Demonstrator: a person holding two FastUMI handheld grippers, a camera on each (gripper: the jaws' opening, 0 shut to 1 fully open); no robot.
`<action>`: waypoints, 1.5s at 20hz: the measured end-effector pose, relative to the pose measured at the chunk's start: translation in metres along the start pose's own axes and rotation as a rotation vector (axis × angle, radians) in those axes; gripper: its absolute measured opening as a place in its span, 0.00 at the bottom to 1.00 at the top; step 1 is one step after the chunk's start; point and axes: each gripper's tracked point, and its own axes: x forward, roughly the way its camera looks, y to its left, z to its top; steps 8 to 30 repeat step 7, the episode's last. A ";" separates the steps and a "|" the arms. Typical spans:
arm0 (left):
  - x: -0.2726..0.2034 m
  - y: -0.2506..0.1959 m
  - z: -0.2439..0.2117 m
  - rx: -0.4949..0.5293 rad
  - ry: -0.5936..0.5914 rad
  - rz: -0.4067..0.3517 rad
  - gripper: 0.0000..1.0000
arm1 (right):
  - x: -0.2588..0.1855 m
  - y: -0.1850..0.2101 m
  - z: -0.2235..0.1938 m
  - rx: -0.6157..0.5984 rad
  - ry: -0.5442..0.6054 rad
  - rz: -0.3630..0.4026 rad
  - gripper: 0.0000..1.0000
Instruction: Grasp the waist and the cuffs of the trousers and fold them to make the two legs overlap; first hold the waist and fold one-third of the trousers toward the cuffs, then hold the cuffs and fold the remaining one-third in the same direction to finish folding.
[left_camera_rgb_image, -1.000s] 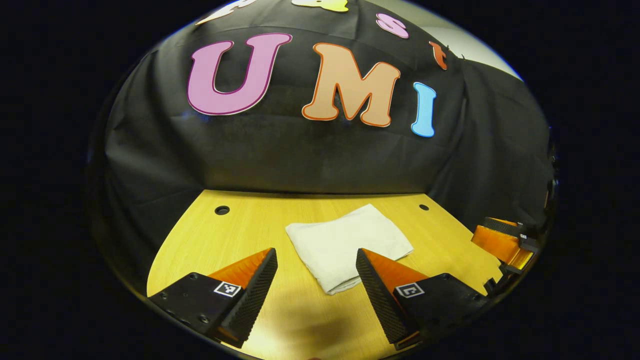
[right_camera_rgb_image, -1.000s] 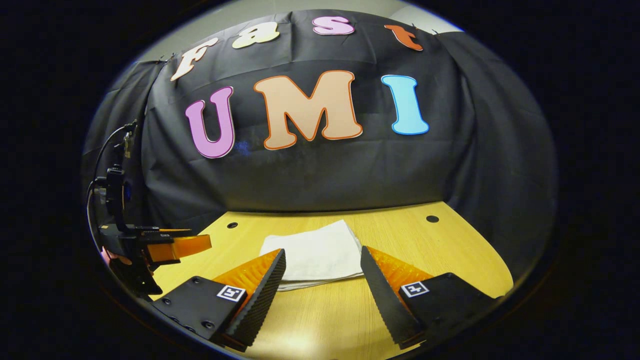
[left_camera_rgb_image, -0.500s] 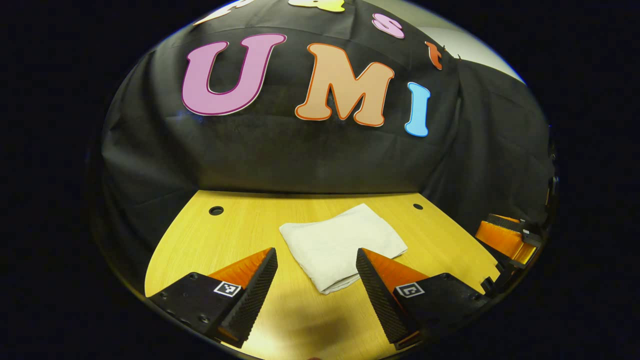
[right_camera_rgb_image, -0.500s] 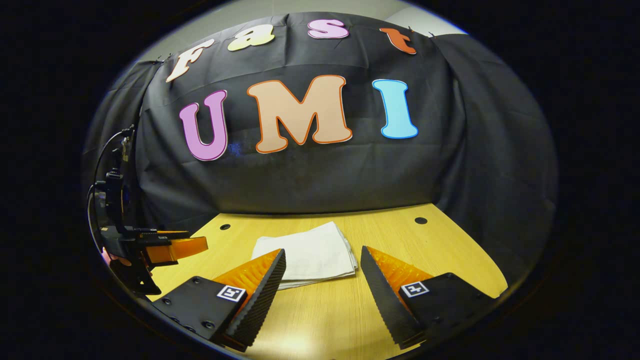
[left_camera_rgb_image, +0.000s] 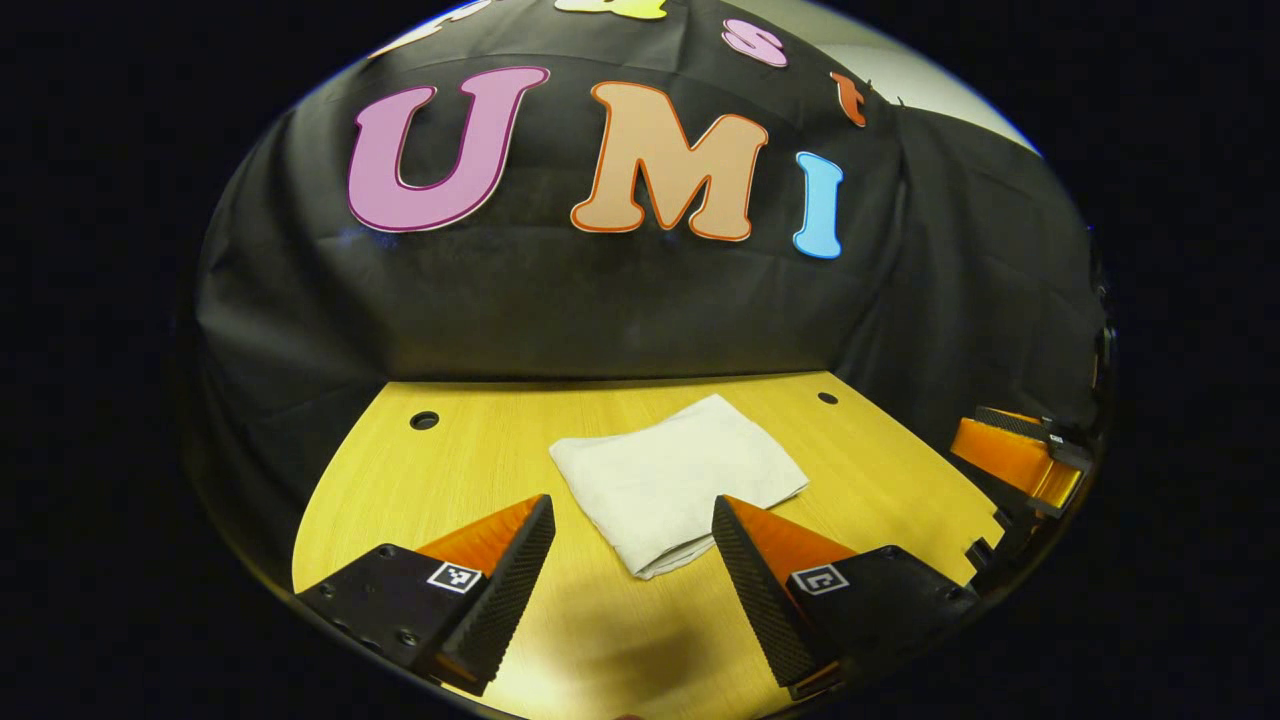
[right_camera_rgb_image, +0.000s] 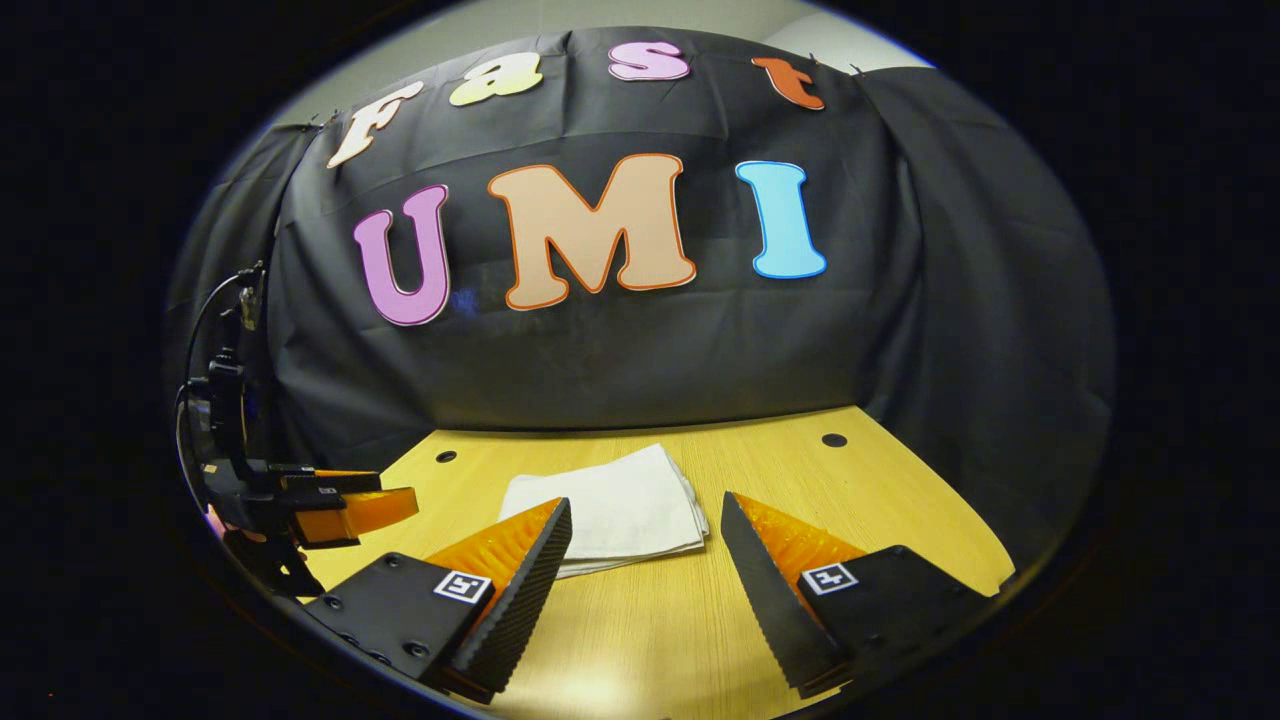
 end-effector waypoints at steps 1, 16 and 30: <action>-0.001 0.001 -0.001 0.000 0.002 0.000 0.96 | 0.001 0.001 -0.002 -0.003 0.000 0.002 0.97; -0.002 0.002 -0.003 0.005 0.005 0.000 0.96 | 0.000 0.004 -0.003 -0.017 0.001 0.001 0.96; -0.002 0.002 -0.003 0.005 0.005 0.000 0.96 | 0.000 0.004 -0.003 -0.017 0.001 0.001 0.96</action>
